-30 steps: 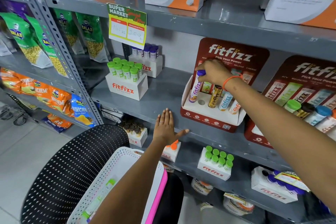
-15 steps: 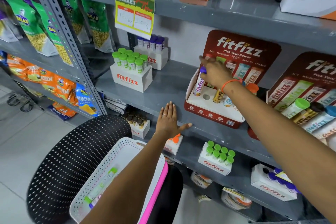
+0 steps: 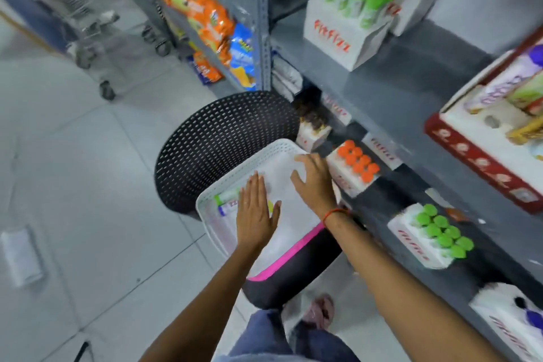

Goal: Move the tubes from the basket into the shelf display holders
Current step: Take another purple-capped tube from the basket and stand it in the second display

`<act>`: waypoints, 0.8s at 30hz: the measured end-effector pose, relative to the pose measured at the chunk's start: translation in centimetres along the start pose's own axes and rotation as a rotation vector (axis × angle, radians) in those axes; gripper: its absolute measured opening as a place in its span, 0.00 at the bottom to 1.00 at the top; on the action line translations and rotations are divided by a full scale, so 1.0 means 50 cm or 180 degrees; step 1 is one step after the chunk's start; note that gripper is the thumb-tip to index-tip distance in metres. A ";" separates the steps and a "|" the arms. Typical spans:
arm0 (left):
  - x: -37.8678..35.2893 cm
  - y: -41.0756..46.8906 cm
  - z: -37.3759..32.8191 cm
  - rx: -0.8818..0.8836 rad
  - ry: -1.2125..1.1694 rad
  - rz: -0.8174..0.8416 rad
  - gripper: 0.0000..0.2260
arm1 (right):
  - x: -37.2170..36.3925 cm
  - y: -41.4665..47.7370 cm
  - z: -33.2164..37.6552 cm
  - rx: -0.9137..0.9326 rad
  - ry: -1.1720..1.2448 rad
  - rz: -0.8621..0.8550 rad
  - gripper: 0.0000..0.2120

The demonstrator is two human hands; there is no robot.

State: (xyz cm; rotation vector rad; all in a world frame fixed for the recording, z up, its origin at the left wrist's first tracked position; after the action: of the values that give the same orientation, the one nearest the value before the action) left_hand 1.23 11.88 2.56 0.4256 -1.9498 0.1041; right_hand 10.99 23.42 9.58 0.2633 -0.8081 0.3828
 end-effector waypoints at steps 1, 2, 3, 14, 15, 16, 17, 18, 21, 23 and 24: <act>0.003 -0.025 0.043 0.0196 0.0052 0.0029 0.30 | -0.060 -0.013 0.002 0.0001 0.0002 0.0285 0.15; 0.005 -0.049 0.083 0.0392 0.0118 0.0074 0.31 | -0.112 -0.027 0.009 0.0032 -0.0057 0.0574 0.14; 0.006 -0.073 0.121 0.0577 0.0191 0.0117 0.31 | -0.165 -0.039 0.015 0.0093 -0.0128 0.0850 0.13; -0.045 -0.176 0.263 0.1262 0.0368 0.0574 0.30 | -0.504 -0.109 0.096 0.0885 -0.1435 0.2682 0.18; -0.046 -0.176 0.262 0.1280 0.0395 0.0613 0.30 | -0.514 -0.116 0.090 0.0891 -0.1481 0.2776 0.19; -0.047 -0.178 0.263 0.1303 0.0415 0.0654 0.31 | -0.522 -0.121 0.085 0.0925 -0.1561 0.2817 0.19; -0.049 -0.179 0.265 0.1322 0.0430 0.0697 0.31 | -0.523 -0.121 0.083 0.0996 -0.1698 0.2726 0.18; -0.050 -0.180 0.266 0.1320 0.0462 0.0740 0.31 | -0.518 -0.120 0.086 0.1104 -0.1853 0.2554 0.16; -0.053 -0.182 0.267 0.1294 0.0632 0.0925 0.31 | -0.485 -0.126 0.100 0.1279 -0.1820 0.2154 0.13; -0.048 -0.182 0.264 0.1302 0.0781 0.1002 0.30 | -0.448 -0.125 0.106 0.1300 -0.1558 0.1872 0.13; -0.044 -0.180 0.260 0.1298 0.0864 0.1030 0.30 | -0.418 -0.119 0.109 0.1215 -0.1390 0.1739 0.13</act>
State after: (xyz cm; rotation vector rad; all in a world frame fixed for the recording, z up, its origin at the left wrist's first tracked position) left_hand -6.28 0.58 -5.86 0.3347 -1.7098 0.7396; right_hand -3.12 11.23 -2.84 0.4932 -1.2371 1.0223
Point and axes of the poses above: each hand's wrist, its own y-axis towards the middle knuckle, its own x-axis out of the back of the hand, z = x × y, the point moved 7 cm from there along y, towards the middle knuckle, and after that the axes turned 3 degrees about -x, right-handed, at the moved point
